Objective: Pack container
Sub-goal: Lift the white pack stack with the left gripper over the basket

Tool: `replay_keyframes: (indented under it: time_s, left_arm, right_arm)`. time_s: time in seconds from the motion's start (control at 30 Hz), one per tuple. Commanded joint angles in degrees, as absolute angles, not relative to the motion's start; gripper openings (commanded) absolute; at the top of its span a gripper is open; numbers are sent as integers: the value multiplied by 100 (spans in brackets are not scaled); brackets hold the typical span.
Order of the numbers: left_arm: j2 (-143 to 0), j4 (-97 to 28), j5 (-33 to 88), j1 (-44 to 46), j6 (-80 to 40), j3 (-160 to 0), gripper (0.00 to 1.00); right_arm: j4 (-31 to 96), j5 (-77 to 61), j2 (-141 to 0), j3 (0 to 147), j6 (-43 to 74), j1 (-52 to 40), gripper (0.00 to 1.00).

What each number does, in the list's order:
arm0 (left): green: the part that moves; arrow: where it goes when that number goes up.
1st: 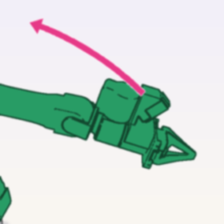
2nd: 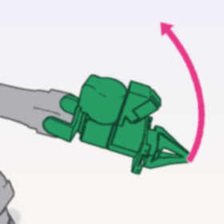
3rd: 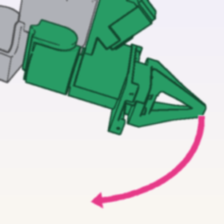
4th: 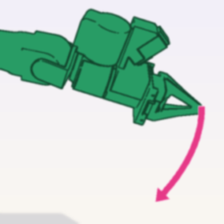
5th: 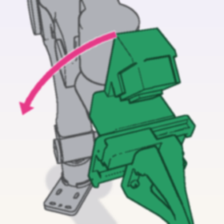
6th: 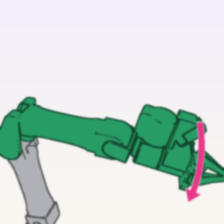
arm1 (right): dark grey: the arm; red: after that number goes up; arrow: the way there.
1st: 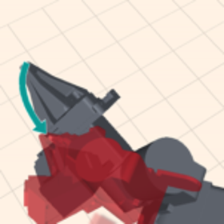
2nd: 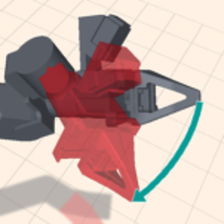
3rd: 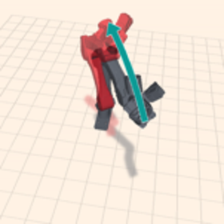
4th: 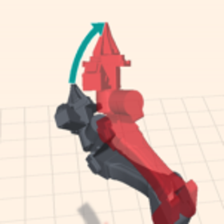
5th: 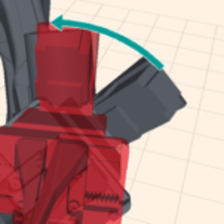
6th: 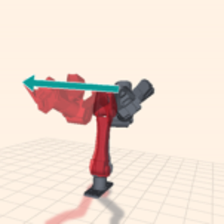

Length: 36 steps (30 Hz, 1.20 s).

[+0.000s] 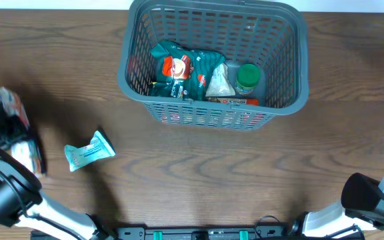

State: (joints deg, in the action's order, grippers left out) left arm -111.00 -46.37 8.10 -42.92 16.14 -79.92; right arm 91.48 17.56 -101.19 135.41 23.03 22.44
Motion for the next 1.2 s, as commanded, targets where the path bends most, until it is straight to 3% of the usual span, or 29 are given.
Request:
replay_keyframes:
  time_s: [0.0,0.3,0.6,0.87,1.17]
  left_arm:
    - [-10324,-4580,1754,-4034,1463,-8471,6]
    - [-8892,-4431,2073,-3022,1470,-9546,6]
    - [-8235,-3627,2519,-1409,1509,-10785,6]
    - [-8313,-3253,3087,211,3089,-10919,6]
    - [-8766,-3881,3089,1559,3986,-10910,6]
  right_arm:
    - [9150,1796,-10103,13572,2355,2294,99]
    - [9150,1796,-10103,13572,2355,2296,99]
    - [9150,1796,-10103,13572,2355,2294,99]
    - [9150,1796,-10103,13572,2355,2296,99]
    - [9150,1796,-10103,13572,2355,2296,99]
